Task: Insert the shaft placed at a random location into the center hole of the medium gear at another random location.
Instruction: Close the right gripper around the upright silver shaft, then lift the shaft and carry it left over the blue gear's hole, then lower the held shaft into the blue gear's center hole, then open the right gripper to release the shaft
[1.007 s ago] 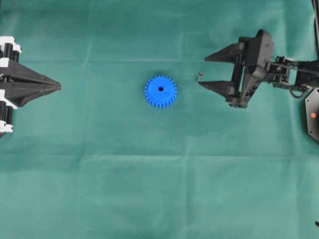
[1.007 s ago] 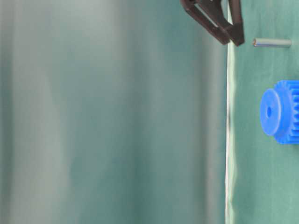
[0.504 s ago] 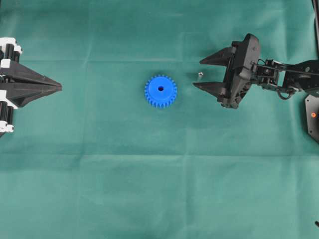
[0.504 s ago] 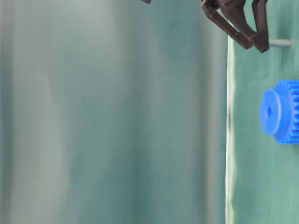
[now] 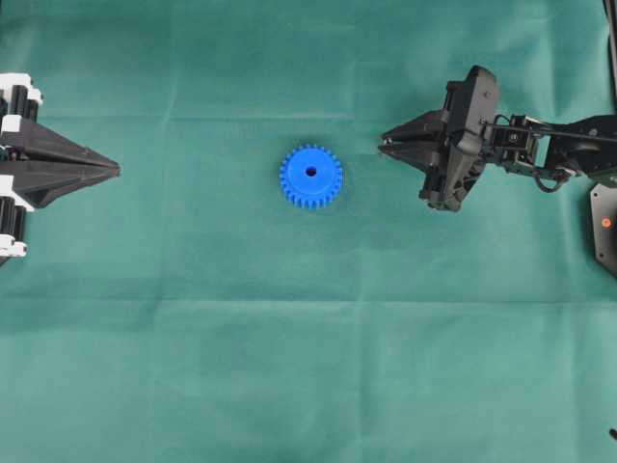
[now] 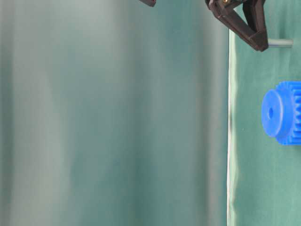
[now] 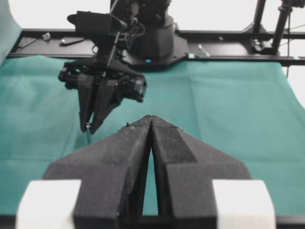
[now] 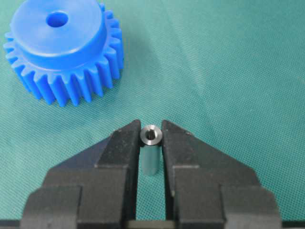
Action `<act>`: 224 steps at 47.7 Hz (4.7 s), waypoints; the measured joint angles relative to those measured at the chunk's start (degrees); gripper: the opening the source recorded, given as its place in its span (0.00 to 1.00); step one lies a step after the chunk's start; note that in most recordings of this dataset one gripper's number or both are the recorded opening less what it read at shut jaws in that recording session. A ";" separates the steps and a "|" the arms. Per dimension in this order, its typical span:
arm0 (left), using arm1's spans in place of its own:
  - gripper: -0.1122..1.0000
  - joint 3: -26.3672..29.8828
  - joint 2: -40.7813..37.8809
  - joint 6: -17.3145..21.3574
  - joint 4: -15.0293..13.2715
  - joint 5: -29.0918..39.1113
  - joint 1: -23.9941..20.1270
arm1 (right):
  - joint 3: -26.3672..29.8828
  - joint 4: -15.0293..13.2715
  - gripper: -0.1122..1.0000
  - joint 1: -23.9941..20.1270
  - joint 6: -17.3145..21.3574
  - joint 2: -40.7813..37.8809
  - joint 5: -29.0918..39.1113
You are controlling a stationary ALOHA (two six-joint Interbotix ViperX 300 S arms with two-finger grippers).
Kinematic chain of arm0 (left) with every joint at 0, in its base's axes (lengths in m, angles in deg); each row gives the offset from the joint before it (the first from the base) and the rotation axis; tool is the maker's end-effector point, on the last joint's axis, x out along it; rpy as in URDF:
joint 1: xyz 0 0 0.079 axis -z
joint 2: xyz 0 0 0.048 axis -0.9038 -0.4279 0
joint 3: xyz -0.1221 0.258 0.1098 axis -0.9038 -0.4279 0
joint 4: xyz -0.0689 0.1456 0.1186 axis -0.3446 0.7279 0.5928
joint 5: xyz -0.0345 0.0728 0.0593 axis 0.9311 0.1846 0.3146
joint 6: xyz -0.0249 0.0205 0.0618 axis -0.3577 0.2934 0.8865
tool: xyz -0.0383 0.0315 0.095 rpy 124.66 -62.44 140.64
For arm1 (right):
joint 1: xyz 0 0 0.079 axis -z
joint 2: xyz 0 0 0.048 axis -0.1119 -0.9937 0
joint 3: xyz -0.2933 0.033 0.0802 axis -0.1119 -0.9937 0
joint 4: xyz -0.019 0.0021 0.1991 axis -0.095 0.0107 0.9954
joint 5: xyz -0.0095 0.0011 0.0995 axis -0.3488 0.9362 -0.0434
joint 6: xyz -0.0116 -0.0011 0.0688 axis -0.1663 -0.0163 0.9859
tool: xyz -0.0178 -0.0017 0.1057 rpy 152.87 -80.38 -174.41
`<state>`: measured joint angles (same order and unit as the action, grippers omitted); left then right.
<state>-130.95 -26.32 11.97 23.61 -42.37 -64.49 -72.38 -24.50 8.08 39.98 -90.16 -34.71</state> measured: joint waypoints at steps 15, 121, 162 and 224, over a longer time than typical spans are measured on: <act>0.10 0.00 0.09 0.00 0.00 0.00 0.00 | 0.26 -0.09 0.22 0.00 0.00 0.35 0.00; 0.10 -0.09 0.00 0.00 0.00 0.00 0.00 | 20.21 -0.79 0.22 -7.29 -0.35 2.55 18.90; 0.10 0.00 0.00 0.00 0.00 -0.09 0.00 | 20.21 -0.53 0.22 -7.38 -0.35 -3.08 17.84; 0.10 -0.09 -0.09 0.00 0.00 -0.09 0.00 | 20.30 -0.44 0.23 -7.38 -0.35 -7.21 15.73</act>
<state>-131.04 -26.41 11.97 23.61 -42.45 -64.49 -52.08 -24.94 0.69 39.63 -97.37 -18.98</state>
